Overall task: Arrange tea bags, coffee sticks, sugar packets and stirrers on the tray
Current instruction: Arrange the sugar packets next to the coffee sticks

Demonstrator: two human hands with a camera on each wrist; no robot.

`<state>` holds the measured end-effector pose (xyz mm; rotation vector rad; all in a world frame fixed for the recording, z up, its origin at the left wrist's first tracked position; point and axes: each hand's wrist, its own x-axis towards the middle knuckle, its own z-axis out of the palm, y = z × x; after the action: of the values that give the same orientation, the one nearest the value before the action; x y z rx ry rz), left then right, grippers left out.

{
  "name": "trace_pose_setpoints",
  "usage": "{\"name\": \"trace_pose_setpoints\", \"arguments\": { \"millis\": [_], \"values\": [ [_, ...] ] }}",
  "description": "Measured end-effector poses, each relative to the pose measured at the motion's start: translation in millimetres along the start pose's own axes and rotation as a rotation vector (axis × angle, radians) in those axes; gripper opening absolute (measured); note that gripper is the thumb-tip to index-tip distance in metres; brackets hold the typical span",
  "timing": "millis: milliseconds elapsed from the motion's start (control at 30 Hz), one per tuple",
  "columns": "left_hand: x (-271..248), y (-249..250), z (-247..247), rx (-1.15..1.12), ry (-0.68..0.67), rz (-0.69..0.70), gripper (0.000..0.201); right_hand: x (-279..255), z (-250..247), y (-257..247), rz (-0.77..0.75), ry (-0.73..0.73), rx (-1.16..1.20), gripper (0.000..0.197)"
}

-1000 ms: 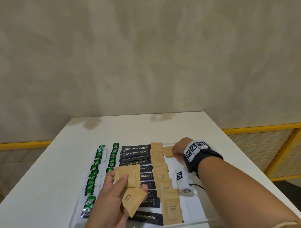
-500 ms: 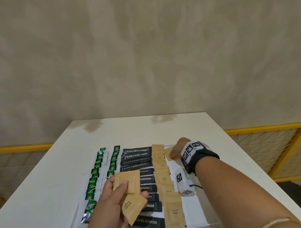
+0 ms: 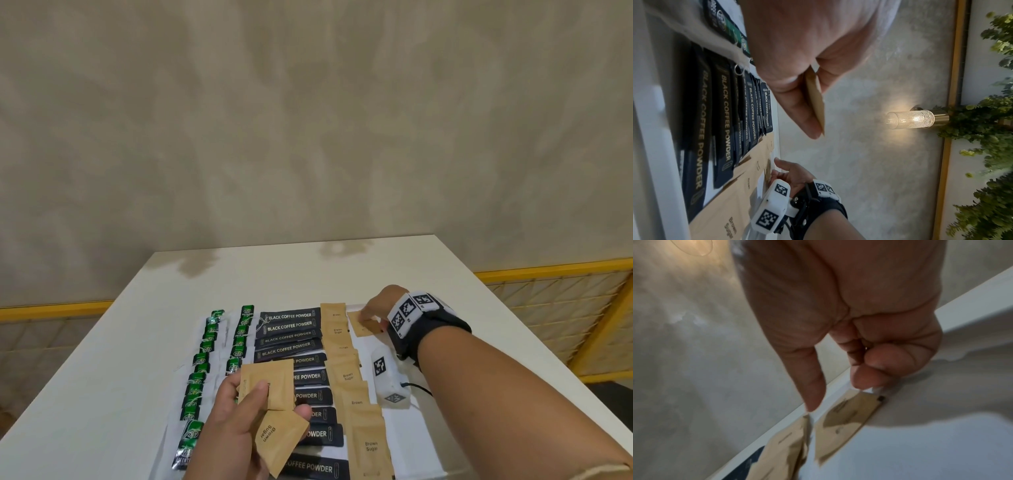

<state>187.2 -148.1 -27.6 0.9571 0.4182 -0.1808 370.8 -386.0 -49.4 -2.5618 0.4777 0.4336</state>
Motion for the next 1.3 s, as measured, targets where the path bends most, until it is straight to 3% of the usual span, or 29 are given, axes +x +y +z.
{"name": "trace_pose_setpoints", "arguments": {
  "millis": [100, 633, 800, 933, 1100, 1300],
  "values": [
    [-1, -1, 1, 0.007, -0.009, 0.013, 0.018, 0, 3, 0, -0.021, 0.039, -0.090, 0.033],
    [-5, 2, -6, 0.060, 0.013, 0.004, 0.019, 18, 1, 0, -0.016, 0.078, -0.350, 0.046],
    [-6, 3, -8, 0.068, 0.006, -0.012, 0.017, 23, 4, 1, -0.005, 0.060, -0.259, 0.044],
    [-5, 2, -12, 0.069, -0.017, -0.002, 0.016, 19, 0, 0, 0.044, -0.048, -0.119, 0.035],
    [-4, 2, -10, 0.079, -0.003, 0.015, 0.015, 24, 8, -1, -0.012, 0.033, -0.383, 0.046],
    [-7, -2, -10, 0.064, -0.024, 0.013, 0.015, 22, 1, -1, -0.015, -0.010, -0.165, 0.038]
  ]
}}
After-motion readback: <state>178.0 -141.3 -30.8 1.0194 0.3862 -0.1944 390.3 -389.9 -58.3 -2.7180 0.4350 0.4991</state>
